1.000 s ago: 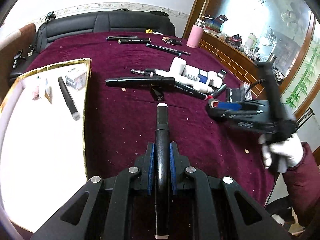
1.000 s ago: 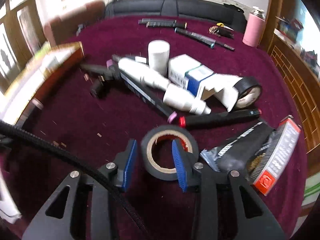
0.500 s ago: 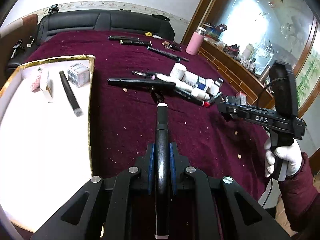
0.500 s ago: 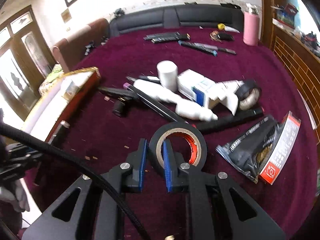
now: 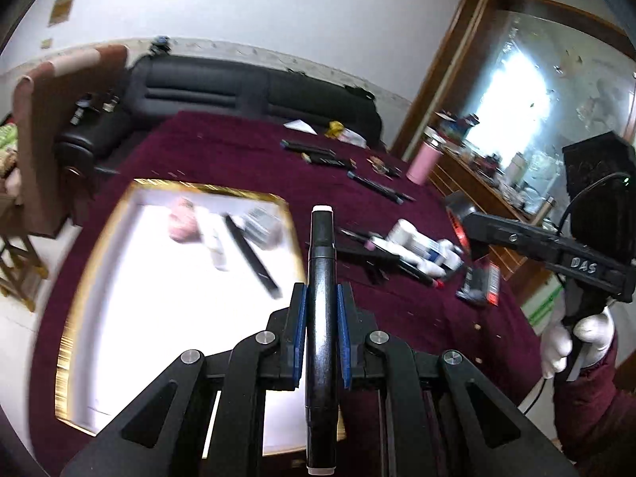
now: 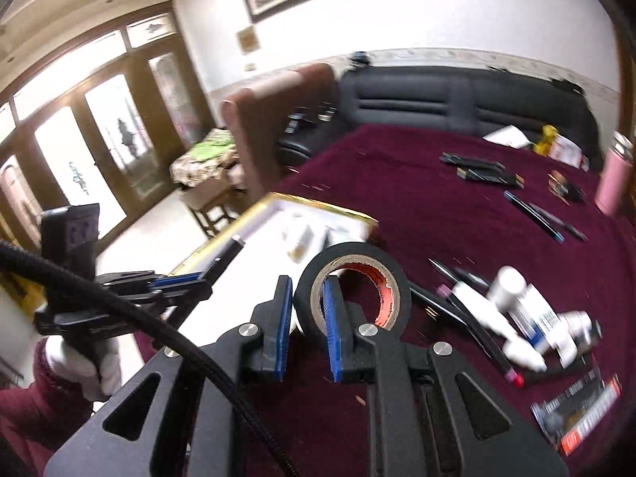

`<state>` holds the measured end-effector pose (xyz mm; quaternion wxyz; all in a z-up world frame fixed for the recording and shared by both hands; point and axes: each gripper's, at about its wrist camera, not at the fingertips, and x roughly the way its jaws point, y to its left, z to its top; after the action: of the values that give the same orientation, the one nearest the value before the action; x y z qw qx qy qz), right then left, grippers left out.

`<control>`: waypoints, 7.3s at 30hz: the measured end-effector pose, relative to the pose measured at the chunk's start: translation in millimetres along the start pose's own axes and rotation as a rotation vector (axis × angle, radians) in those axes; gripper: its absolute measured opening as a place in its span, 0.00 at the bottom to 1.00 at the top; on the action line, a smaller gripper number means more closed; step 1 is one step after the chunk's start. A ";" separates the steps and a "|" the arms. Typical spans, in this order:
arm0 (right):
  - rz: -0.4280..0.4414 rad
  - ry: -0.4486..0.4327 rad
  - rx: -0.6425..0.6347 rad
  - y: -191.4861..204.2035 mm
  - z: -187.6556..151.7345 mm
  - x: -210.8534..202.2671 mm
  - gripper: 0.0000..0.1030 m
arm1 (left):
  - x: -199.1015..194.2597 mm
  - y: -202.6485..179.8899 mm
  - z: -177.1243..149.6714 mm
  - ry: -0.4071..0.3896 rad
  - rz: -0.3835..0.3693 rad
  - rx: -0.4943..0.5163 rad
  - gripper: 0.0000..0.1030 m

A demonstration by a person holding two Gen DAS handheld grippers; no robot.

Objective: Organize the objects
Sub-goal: 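Carry the marker and tape roll to the tray and release both, then move both open tools back over the cluttered items on the table, then grasp a black marker with the left tool while the right tool grasps a pink-capped black marker, then carry both black markers into the gold-rimmed tray and open both tools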

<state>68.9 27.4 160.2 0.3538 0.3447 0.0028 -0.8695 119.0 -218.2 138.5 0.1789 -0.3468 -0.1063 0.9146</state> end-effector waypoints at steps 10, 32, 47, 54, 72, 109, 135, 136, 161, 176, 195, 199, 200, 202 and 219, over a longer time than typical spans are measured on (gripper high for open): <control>0.185 0.056 0.046 39.5 78.6 82.3 0.14 | -0.5 69.1 58.4 -0.024 0.157 -0.021 0.11; 0.093 0.334 0.266 -26.4 54.5 284.5 0.14 | 166.5 173.2 54.1 0.275 0.290 -0.100 0.11; 0.090 0.257 0.302 -27.9 57.5 253.1 0.34 | 144.1 169.6 66.1 0.238 0.269 -0.152 0.16; 0.055 0.092 0.239 -26.3 59.3 157.9 0.46 | 101.4 120.3 66.8 0.159 0.180 -0.146 0.34; -0.511 -0.263 0.387 -110.6 -70.1 -61.5 1.00 | 132.6 -82.1 49.3 0.170 -0.010 0.127 0.60; -0.363 -0.166 0.575 -152.2 -127.3 -62.4 1.00 | 159.9 -85.6 -14.5 0.359 0.008 -0.057 0.60; -0.333 -0.113 0.604 -160.5 -137.2 -47.9 1.00 | 220.8 -100.0 -32.0 0.385 0.247 0.209 0.59; -0.326 -0.105 0.602 -159.6 -137.2 -45.9 1.00 | 223.4 -100.6 -33.9 0.396 0.268 0.231 0.60; -0.352 0.292 0.070 -139.6 -63.2 77.7 0.64 | 196.0 -100.5 -64.3 0.318 0.214 0.253 0.83; -0.383 0.396 0.254 -155.4 -72.2 97.3 0.31 | 190.9 -88.4 -60.2 0.307 0.101 0.180 0.95; -0.417 0.371 0.188 -146.3 -95.5 63.9 0.30 | 218.8 -106.4 -51.4 0.293 0.177 0.297 0.64; -0.451 0.372 0.144 -139.1 -92.0 73.4 0.30 | 208.8 -104.2 -47.6 0.287 0.137 0.283 0.14; -0.456 0.375 0.142 -137.6 -90.6 79.4 0.27 | 207.8 -101.1 -46.4 0.289 0.126 0.263 0.11; -0.445 0.375 0.129 -134.8 -89.5 83.8 0.16 | 204.6 -95.6 -44.5 0.285 0.115 0.234 0.11; -0.205 0.259 0.311 -116.8 -86.2 34.2 0.12 | 140.7 -80.8 -41.6 0.185 0.041 0.132 0.11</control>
<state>30.8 115.4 46.0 0.2029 0.5016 -0.0511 -0.8394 69.6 -85.1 49.7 0.1916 -0.4195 -0.0219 0.8870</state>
